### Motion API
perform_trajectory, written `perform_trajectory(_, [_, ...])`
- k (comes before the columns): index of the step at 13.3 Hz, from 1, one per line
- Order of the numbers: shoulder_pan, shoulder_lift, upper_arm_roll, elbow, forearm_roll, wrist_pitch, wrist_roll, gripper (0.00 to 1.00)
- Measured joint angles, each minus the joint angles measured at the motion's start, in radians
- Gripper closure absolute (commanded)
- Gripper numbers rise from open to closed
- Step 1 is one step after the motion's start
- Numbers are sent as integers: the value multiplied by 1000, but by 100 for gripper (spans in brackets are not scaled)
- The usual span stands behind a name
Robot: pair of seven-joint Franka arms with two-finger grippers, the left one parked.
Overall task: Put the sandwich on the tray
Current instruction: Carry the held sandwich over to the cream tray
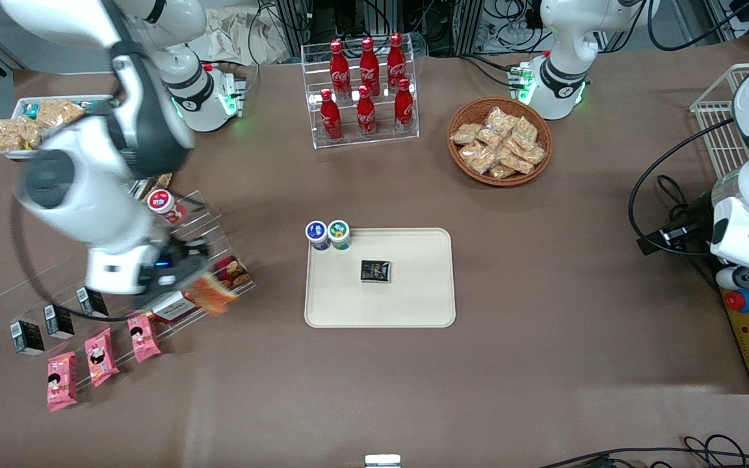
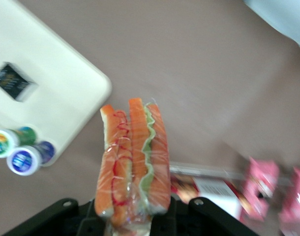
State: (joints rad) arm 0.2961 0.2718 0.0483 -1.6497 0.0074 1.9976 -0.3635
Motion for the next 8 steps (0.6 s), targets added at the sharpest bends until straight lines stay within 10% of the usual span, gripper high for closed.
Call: perform_trajectory(8, [295, 328, 9, 96, -17, 376, -119, 100])
